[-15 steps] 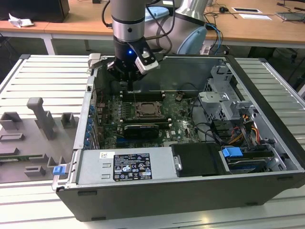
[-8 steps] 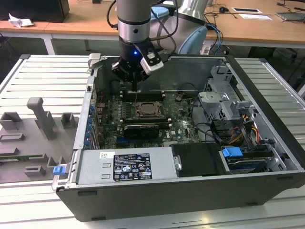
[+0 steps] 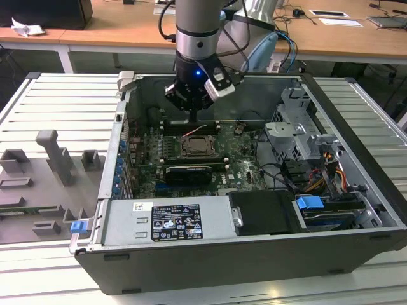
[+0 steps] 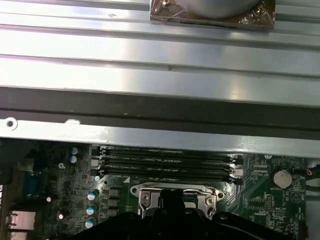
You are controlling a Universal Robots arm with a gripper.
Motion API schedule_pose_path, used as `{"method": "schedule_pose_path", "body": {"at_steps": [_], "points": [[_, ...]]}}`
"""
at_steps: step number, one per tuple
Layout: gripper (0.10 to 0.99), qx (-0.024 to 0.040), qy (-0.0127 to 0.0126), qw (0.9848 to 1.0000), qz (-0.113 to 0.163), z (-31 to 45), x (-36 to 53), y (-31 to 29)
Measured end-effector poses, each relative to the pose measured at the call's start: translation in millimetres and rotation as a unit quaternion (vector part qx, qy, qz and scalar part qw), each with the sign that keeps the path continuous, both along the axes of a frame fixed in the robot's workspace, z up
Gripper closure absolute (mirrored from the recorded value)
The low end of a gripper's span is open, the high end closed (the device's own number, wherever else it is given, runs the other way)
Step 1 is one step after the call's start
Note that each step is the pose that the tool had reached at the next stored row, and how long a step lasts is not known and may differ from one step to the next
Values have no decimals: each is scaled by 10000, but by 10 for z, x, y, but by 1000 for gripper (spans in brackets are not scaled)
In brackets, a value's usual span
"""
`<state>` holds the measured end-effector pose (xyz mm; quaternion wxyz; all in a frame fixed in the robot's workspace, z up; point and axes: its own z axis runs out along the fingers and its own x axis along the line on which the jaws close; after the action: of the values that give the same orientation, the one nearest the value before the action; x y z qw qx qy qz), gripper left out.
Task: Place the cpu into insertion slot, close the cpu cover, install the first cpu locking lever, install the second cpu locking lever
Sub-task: 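Install the first cpu locking lever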
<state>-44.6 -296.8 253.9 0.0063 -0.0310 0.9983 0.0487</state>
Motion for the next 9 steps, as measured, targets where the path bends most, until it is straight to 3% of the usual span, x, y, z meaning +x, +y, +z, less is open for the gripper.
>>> {"method": "schedule_pose_path", "body": {"at_steps": [3,6,8,9], "points": [[980,11,0,10000,30,-70,12,0],[980,17,0,10000,65,-189,65,16],[980,19,-3,10000,64,-224,89,45],[980,20,-16,10000,65,-229,89,89]]}}
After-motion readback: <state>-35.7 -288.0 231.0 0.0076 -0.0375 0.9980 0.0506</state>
